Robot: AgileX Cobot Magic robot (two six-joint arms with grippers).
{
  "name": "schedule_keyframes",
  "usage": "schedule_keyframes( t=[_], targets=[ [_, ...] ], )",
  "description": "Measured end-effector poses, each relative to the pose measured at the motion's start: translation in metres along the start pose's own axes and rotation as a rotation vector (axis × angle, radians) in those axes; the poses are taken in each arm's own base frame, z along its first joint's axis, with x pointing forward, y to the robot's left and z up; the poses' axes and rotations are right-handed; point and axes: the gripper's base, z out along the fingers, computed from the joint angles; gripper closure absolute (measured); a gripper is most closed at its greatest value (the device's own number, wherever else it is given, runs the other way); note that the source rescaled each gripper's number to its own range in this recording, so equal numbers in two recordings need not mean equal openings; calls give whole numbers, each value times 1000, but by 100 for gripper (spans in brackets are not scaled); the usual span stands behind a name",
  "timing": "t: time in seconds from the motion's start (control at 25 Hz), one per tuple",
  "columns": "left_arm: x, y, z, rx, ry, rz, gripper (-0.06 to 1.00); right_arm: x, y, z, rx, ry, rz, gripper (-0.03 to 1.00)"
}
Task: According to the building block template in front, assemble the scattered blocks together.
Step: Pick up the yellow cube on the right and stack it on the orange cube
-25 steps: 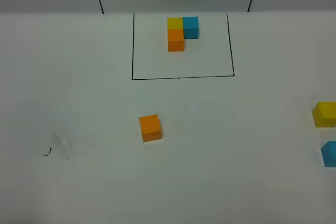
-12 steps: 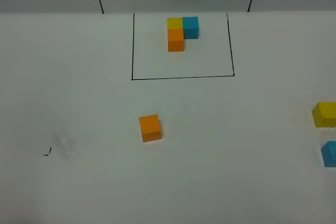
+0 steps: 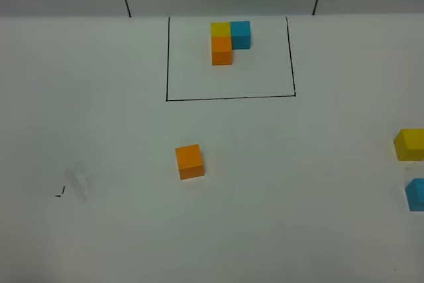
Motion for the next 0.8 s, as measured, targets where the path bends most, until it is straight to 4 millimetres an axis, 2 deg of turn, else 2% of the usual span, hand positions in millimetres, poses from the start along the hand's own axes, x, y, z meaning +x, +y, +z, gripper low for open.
schedule_keyframes(
  t=[0.28, 0.4, 0.48, 0.72, 0.8],
  targets=[
    [0, 0, 0, 0, 0, 0, 94, 0, 0, 0, -1, 0, 1, 95],
    [0, 0, 0, 0, 0, 0, 94, 0, 1, 0, -10, 0, -3, 87],
    [0, 0, 0, 0, 0, 0, 94, 0, 1, 0, -16, -1, -7, 74],
    [0, 0, 0, 0, 0, 0, 94, 0, 2, 0, -22, -1, -11, 18],
    [0, 0, 0, 0, 0, 0, 94, 0, 2, 0, -22, -1, -11, 4]
  ],
)
